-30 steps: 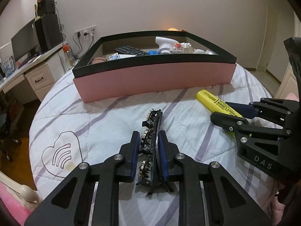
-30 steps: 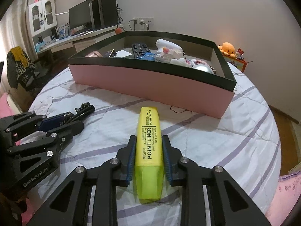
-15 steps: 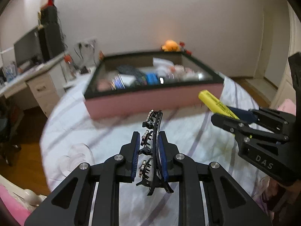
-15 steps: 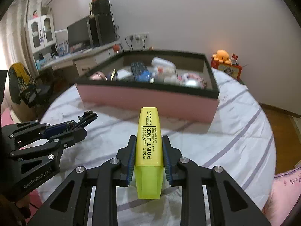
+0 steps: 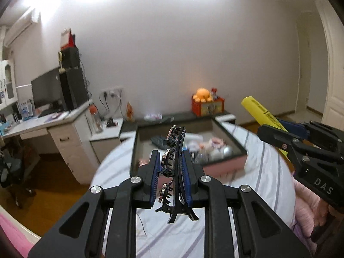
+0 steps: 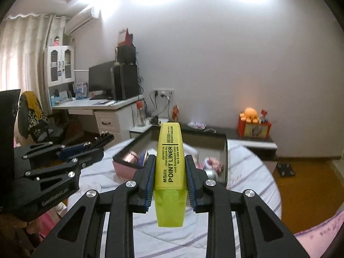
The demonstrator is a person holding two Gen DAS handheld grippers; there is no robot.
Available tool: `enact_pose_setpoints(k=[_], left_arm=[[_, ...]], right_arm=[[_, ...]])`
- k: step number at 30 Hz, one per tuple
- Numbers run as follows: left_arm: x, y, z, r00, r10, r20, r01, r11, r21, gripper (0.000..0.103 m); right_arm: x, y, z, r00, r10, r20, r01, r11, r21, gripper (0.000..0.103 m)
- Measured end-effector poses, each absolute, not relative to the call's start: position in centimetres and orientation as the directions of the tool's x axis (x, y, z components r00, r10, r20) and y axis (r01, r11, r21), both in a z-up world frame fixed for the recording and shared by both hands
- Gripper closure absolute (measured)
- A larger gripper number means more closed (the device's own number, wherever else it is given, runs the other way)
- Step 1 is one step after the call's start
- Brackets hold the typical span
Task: Organize rigid objects
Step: 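Lift the hair clip with the left tool while the right tool carries the highlighter over the box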
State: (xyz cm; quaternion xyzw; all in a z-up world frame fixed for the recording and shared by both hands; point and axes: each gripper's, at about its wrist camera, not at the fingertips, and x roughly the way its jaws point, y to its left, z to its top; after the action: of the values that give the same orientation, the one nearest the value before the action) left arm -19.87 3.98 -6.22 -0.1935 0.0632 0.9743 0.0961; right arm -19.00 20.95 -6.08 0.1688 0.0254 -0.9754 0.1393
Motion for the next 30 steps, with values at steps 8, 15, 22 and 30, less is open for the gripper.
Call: enact_pose_setpoints(k=[8,15,22,30], left_arm=[[-19.2,3.3,-3.1,-0.937,0.155,-0.312,-0.191,-0.978,0.088,0.083],[-20.2,2.7,-1.5,-0.952,0.135,-0.276,-0.166,-0.982,0.094,0.083],[-22.5,2.6,-1.0,-0.954,0.119,-0.276,-0.153,-0.982,0.107,0.083],[-27.9,3.5,-2.2,-0.938,0.126,-0.324,-0.171,-0.979,0.113,0.083]], right_arm=[[-17.9,20.6,-2.7,-0.938,-0.243,-0.246,0.262,-0.964,-0.047,0.076],[-18.2,20.5,-1.8,-0.947,-0.238,-0.213,0.254,-0.966,-0.047,0.076],[-19.9,21.1,-1.3,-0.95,-0.242,-0.2,0.254,-0.966,-0.039,0.076],[-24.5,21.2,-2.2,-0.938,-0.246,-0.243,0.259,-0.966,-0.024,0.076]])
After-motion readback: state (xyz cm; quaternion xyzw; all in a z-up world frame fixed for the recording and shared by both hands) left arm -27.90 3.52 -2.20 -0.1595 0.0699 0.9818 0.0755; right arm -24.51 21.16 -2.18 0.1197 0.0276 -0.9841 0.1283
